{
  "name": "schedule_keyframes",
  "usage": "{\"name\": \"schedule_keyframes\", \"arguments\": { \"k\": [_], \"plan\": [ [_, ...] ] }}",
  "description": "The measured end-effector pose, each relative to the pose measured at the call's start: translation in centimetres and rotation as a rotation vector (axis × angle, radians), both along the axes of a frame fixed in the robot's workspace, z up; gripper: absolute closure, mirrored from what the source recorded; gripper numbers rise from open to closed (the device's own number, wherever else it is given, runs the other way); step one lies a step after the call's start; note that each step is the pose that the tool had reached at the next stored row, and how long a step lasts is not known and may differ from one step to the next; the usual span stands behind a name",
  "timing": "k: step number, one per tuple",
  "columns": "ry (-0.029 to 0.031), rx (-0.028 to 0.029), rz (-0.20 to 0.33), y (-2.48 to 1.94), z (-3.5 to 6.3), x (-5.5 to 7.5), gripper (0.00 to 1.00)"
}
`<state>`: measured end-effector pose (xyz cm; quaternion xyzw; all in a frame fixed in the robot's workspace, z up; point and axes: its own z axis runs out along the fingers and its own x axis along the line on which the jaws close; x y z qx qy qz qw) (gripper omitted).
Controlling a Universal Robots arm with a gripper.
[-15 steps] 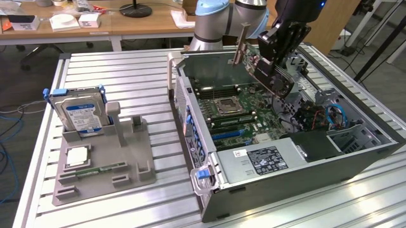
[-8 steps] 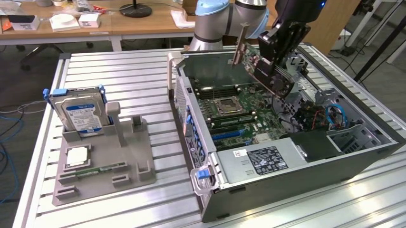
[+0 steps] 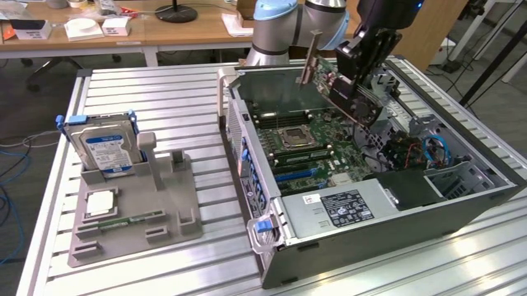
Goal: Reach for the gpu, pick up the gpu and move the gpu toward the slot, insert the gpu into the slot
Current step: 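Insert the gpu into the slot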
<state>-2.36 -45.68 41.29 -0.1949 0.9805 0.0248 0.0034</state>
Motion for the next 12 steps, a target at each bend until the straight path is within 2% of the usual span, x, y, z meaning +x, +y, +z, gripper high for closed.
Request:
{"name": "schedule_keyframes", "arguments": {
  "k": [12],
  "plan": [
    [0.0,0.0,0.054,0.0,0.0,0.0,0.74]
  ]
}}
